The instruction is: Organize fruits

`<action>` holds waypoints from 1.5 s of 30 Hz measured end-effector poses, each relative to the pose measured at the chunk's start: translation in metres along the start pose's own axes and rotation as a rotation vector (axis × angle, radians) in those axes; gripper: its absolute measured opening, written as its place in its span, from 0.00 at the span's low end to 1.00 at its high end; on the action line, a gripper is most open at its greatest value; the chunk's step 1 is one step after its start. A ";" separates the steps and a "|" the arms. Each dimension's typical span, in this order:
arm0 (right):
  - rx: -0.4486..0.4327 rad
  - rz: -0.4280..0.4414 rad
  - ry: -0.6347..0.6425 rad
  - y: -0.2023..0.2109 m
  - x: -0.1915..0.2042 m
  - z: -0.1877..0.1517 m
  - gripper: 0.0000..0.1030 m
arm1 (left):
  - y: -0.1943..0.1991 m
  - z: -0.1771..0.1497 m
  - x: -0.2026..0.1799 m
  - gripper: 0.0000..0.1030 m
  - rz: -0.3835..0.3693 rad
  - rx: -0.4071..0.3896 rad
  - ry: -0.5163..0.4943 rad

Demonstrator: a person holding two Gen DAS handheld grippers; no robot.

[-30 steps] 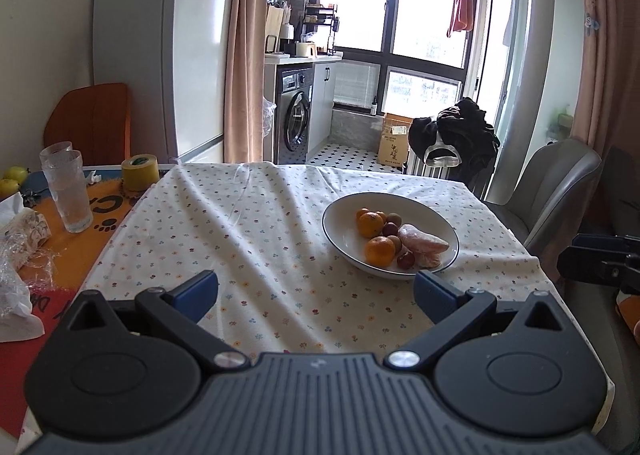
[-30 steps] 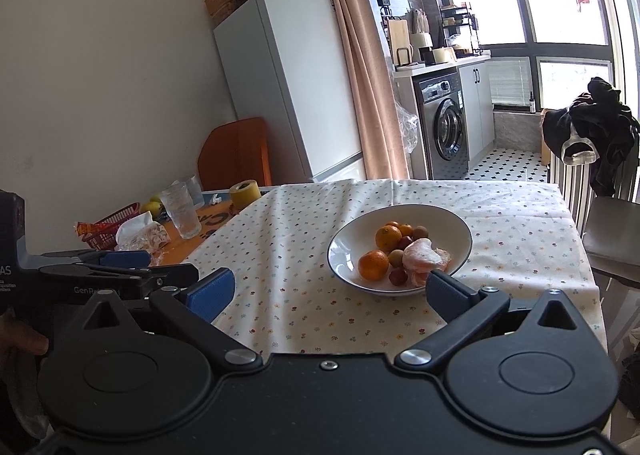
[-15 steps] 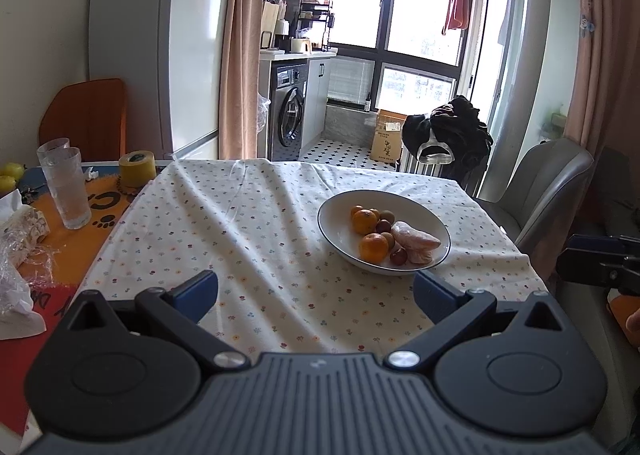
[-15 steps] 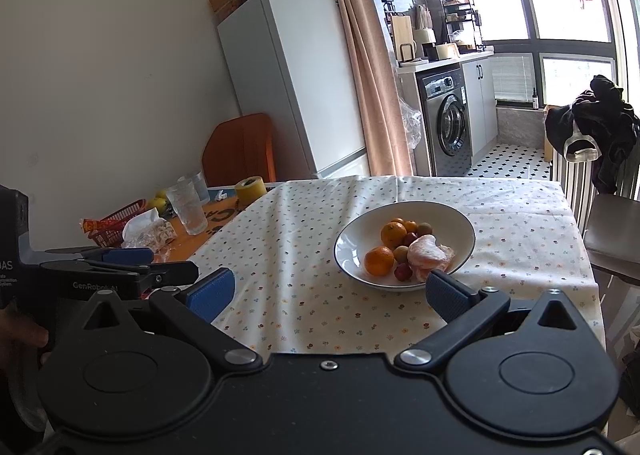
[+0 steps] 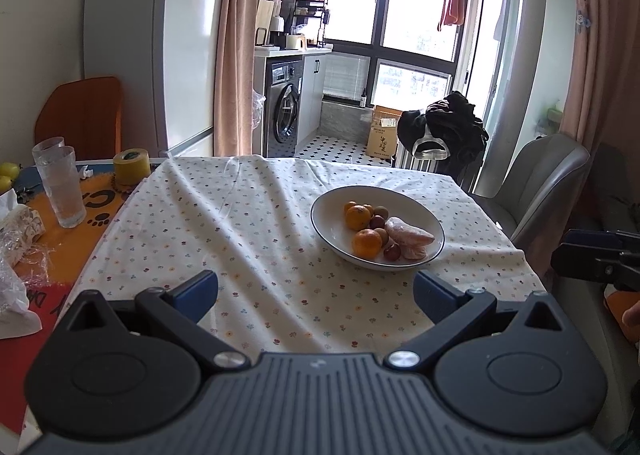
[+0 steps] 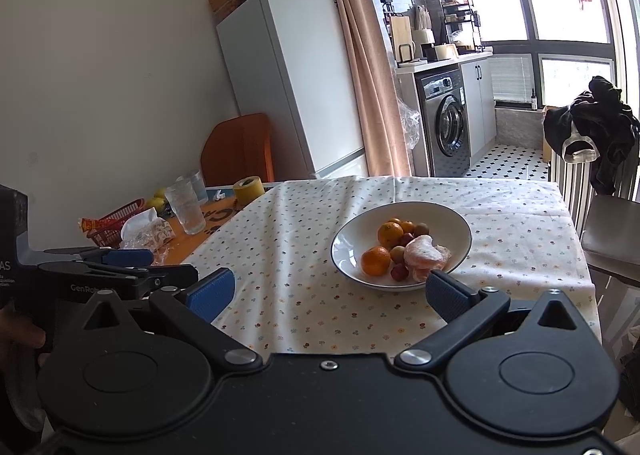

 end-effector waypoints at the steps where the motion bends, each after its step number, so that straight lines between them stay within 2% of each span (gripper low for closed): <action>1: 0.001 -0.001 0.001 0.000 0.000 0.000 1.00 | 0.000 0.000 0.000 1.00 0.000 -0.001 0.000; 45: 0.005 -0.006 0.010 0.001 0.001 0.001 1.00 | 0.002 0.001 0.000 1.00 -0.003 -0.004 0.000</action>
Point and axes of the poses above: each gripper's, at about its wrist camera, not at the fingertips, and y roughly against the way its jaws point, x to its left, z to its top, the point moved 1 cm from there along -y, roughly the way its jaws point, and after that the axes turned 11 degrees about y, right-handed, at the moved point
